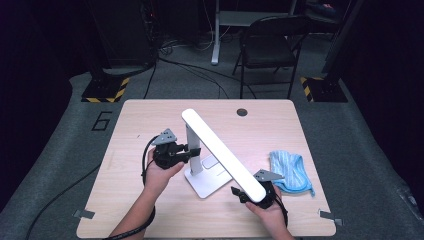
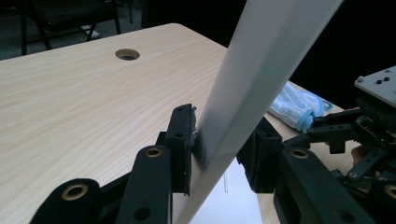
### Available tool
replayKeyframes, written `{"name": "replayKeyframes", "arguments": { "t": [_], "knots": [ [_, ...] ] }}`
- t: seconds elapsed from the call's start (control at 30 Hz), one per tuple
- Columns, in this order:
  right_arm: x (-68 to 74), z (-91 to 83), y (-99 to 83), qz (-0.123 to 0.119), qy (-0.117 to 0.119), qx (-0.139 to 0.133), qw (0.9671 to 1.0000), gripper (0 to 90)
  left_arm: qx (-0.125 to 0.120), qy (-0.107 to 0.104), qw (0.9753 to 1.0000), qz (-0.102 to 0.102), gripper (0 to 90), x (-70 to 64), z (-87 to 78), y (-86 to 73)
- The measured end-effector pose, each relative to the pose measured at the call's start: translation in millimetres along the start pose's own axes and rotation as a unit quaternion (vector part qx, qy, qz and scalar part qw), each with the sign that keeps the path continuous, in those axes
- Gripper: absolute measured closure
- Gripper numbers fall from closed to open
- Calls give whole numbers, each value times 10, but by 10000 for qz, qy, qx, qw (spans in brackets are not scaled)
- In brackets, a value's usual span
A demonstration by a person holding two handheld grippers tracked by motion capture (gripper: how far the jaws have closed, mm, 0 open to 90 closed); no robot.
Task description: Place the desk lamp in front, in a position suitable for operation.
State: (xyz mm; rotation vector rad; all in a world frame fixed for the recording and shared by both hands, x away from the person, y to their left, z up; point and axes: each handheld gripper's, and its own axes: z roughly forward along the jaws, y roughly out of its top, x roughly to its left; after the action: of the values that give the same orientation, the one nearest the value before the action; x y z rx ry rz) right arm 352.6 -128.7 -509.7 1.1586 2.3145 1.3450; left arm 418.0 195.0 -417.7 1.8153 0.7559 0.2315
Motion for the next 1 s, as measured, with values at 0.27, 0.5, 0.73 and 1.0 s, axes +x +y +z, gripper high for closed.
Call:
{"name": "replayKeyframes", "arguments": {
  "t": [0.27,0.5,0.73,1.0],
  "knots": [
    [49,44,10,-79,85,110,9999,358,117,-139,9995,258,673,-70,-21,-5],
    [97,67,30,-104,126,177,9997,348,140,-148,9993,312,678,-113,-18,-5],
    [157,98,36,-34,178,283,9994,348,179,-219,9990,353,672,-174,11,9],
    [188,137,14,46,159,339,9993,339,186,-316,9986,377,673,-217,68,24]
  ]
}}
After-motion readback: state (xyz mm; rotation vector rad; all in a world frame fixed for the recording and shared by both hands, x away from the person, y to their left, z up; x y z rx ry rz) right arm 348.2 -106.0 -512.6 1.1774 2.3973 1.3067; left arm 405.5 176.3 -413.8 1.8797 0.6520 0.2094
